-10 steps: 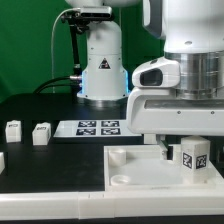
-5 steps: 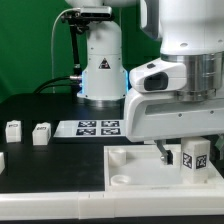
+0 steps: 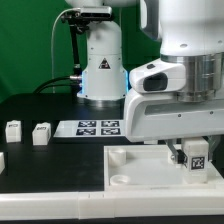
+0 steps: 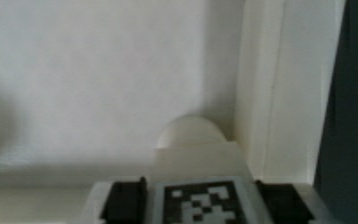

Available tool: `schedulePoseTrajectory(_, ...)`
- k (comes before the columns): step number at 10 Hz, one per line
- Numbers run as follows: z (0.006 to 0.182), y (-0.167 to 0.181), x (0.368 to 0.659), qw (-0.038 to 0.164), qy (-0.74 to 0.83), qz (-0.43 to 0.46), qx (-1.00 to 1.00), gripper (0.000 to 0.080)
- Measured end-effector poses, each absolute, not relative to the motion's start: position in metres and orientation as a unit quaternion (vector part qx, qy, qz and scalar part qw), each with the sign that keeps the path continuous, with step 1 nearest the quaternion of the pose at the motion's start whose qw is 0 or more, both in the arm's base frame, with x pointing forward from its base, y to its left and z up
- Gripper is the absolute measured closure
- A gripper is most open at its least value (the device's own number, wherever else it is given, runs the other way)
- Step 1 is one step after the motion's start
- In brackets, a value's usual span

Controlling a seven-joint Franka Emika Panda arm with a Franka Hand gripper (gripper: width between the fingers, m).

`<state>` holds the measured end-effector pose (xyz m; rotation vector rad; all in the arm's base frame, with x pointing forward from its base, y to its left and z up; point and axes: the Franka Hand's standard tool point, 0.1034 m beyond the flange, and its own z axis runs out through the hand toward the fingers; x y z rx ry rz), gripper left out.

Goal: Assemble one leg

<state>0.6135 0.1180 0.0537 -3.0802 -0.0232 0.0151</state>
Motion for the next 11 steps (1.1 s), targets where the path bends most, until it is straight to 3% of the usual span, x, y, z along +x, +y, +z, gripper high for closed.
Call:
schedulePoseTrajectory(2, 0.054, 0.118, 0.614, 0.031, -0.004, 0.005, -1.000, 0.0511)
schedulePoseTrajectory(7, 0.053, 0.126, 0.614, 0.040, 0.422, 0.001, -0.906, 0.0509)
schedulePoseTrajectory(11, 0.052, 0.131, 0.615, 0.042, 0.616, 0.006, -0.786, 0.0509)
